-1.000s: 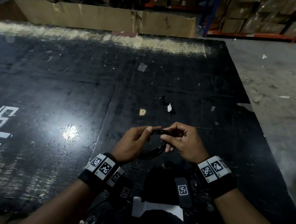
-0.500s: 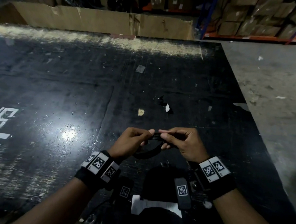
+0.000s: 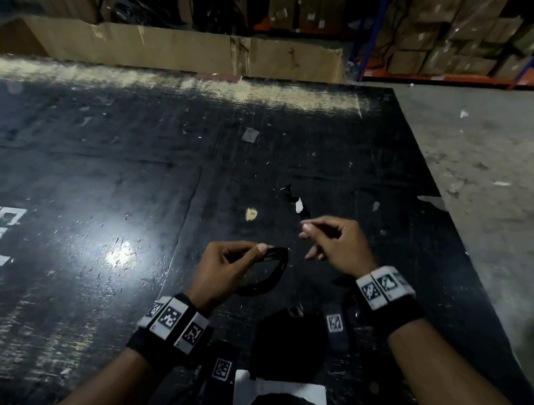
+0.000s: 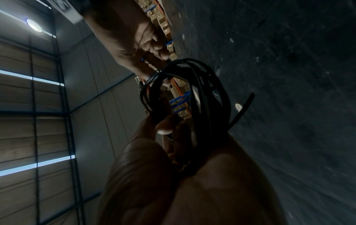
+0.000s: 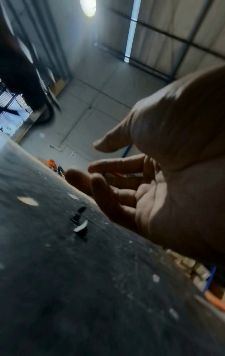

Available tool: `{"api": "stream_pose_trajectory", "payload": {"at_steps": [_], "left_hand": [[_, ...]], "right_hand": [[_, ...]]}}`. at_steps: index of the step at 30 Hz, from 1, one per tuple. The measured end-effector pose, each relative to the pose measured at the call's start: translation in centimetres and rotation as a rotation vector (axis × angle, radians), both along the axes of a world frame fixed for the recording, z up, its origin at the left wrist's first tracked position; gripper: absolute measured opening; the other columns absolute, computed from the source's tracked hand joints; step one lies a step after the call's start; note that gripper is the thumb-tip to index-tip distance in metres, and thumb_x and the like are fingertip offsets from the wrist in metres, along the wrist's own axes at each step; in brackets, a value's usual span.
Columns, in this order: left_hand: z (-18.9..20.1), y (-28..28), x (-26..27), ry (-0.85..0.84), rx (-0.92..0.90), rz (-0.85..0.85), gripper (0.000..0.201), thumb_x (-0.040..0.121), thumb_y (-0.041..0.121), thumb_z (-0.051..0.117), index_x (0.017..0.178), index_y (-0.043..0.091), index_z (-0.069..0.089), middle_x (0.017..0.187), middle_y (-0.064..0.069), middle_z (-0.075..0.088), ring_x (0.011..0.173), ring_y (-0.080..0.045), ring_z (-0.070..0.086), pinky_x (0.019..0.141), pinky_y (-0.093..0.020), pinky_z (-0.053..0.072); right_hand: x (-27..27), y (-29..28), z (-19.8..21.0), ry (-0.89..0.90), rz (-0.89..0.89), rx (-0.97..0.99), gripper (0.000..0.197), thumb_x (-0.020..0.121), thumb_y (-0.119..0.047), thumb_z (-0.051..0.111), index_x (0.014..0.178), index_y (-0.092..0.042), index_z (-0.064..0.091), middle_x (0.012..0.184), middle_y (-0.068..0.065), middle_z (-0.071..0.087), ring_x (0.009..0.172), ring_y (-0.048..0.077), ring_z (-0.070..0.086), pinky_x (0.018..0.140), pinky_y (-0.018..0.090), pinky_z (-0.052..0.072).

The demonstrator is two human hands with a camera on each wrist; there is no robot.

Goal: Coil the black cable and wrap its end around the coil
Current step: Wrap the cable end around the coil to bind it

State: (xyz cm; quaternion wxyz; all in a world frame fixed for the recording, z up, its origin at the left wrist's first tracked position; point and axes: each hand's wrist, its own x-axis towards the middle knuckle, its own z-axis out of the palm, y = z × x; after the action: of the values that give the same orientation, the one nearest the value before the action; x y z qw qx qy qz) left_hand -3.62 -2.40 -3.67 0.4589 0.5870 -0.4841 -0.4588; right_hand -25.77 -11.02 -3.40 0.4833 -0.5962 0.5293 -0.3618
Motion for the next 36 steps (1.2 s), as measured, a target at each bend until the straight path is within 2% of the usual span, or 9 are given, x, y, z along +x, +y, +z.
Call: {"api": "stream_pose_trajectory", "payload": {"at_steps": [3, 6, 10, 18, 20, 24, 28, 31, 36], "left_hand": [[0.4, 0.1, 0.4, 0.019, -0.079, 0.072, 0.021, 0.096, 0.014, 0.07, 0.108, 0.001, 0.08, 0.065, 0.01, 0.078, 0.051, 0.012, 0.059, 0.054, -0.002, 0.041], [0.8, -0.1, 0.8, 0.061, -0.131, 0.102, 0.022, 0.096, 0.006, 0.068, 0.113, -0.004, 0.077, 0.092, 0.007, 0.067, 0.05, 0.013, 0.058, 0.054, -0.002, 0.041], [0.7, -0.1, 1.3, 0.074, -0.154, 0.152, 0.018, 0.095, 0.007, 0.07, 0.109, 0.003, 0.08, 0.073, 0.008, 0.082, 0.056, 0.012, 0.061, 0.057, -0.006, 0.045], [0.9, 0.7, 1.9, 0.061, -0.144, 0.175, 0.017, 0.094, 0.005, 0.071, 0.108, 0.003, 0.08, 0.096, 0.004, 0.083, 0.083, 0.001, 0.078, 0.071, -0.009, 0.054], [0.9, 0.9, 2.1, 0.057, -0.136, 0.174, 0.016, 0.094, 0.005, 0.071, 0.106, 0.008, 0.08, 0.098, 0.008, 0.083, 0.088, -0.002, 0.079, 0.074, -0.011, 0.056], [0.8, 1.2, 1.9, 0.052, -0.14, 0.17, 0.016, 0.094, 0.004, 0.07, 0.106, 0.003, 0.08, 0.086, 0.011, 0.083, 0.069, 0.009, 0.071, 0.065, -0.005, 0.05], [0.7, 1.6, 1.0, 0.043, -0.14, 0.176, 0.017, 0.094, 0.003, 0.07, 0.107, -0.002, 0.08, 0.09, -0.008, 0.081, 0.06, 0.013, 0.064, 0.059, -0.003, 0.045], [0.5, 2.0, 0.8, 0.045, -0.124, 0.192, 0.016, 0.094, 0.005, 0.071, 0.106, 0.002, 0.081, 0.083, 0.007, 0.082, 0.062, 0.011, 0.067, 0.059, -0.003, 0.046], [0.1, 2.2, 1.7, 0.062, -0.112, 0.222, 0.016, 0.095, 0.001, 0.068, 0.106, 0.003, 0.079, 0.061, 0.021, 0.073, 0.054, 0.013, 0.061, 0.057, -0.002, 0.044]], "right_hand": [[-0.7, -4.9, -1.4, 0.251, -0.11, -0.051, 0.012, 0.089, -0.018, 0.073, 0.077, -0.02, 0.074, 0.079, 0.01, 0.079, 0.054, 0.023, 0.072, 0.057, 0.033, 0.06], [0.4, -8.6, -2.7, 0.428, -0.168, -0.07, 0.008, 0.081, -0.026, 0.077, 0.074, -0.022, 0.075, 0.08, 0.003, 0.079, 0.075, 0.022, 0.075, 0.079, 0.033, 0.061], [3.0, -11.7, -4.8, 0.527, -0.183, -0.062, 0.028, 0.074, -0.03, 0.083, 0.09, -0.008, 0.074, 0.096, 0.011, 0.077, 0.099, 0.028, 0.068, 0.09, 0.034, 0.052], [3.3, -12.0, -6.2, 0.601, -0.158, -0.047, 0.008, 0.076, -0.02, 0.082, 0.074, -0.013, 0.079, 0.084, 0.01, 0.08, 0.085, 0.027, 0.073, 0.077, 0.023, 0.052], [2.4, -11.2, -5.9, 0.576, -0.159, -0.058, 0.006, 0.073, -0.017, 0.084, 0.072, -0.015, 0.078, 0.08, 0.008, 0.079, 0.081, 0.028, 0.074, 0.081, 0.03, 0.059], [0.4, -9.0, -4.6, 0.604, -0.121, -0.075, 0.009, 0.073, -0.015, 0.085, 0.075, -0.014, 0.077, 0.08, 0.002, 0.077, 0.081, 0.019, 0.069, 0.076, 0.022, 0.048], [0.0, -7.4, -3.9, 0.679, 0.02, -0.053, 0.018, 0.072, -0.028, 0.085, 0.081, -0.015, 0.077, 0.083, 0.001, 0.077, 0.083, 0.017, 0.071, 0.075, 0.024, 0.052], [0.8, -8.1, -3.4, 0.681, 0.004, -0.066, 0.028, 0.071, -0.045, 0.083, 0.081, -0.02, 0.074, 0.084, -0.002, 0.076, 0.082, 0.017, 0.07, 0.08, 0.03, 0.058], [4.0, -11.8, -2.4, 0.685, -0.037, -0.101, 0.014, 0.08, -0.028, 0.075, 0.09, -0.017, 0.072, 0.098, 0.008, 0.077, 0.098, 0.029, 0.071, 0.087, 0.036, 0.059]]}}
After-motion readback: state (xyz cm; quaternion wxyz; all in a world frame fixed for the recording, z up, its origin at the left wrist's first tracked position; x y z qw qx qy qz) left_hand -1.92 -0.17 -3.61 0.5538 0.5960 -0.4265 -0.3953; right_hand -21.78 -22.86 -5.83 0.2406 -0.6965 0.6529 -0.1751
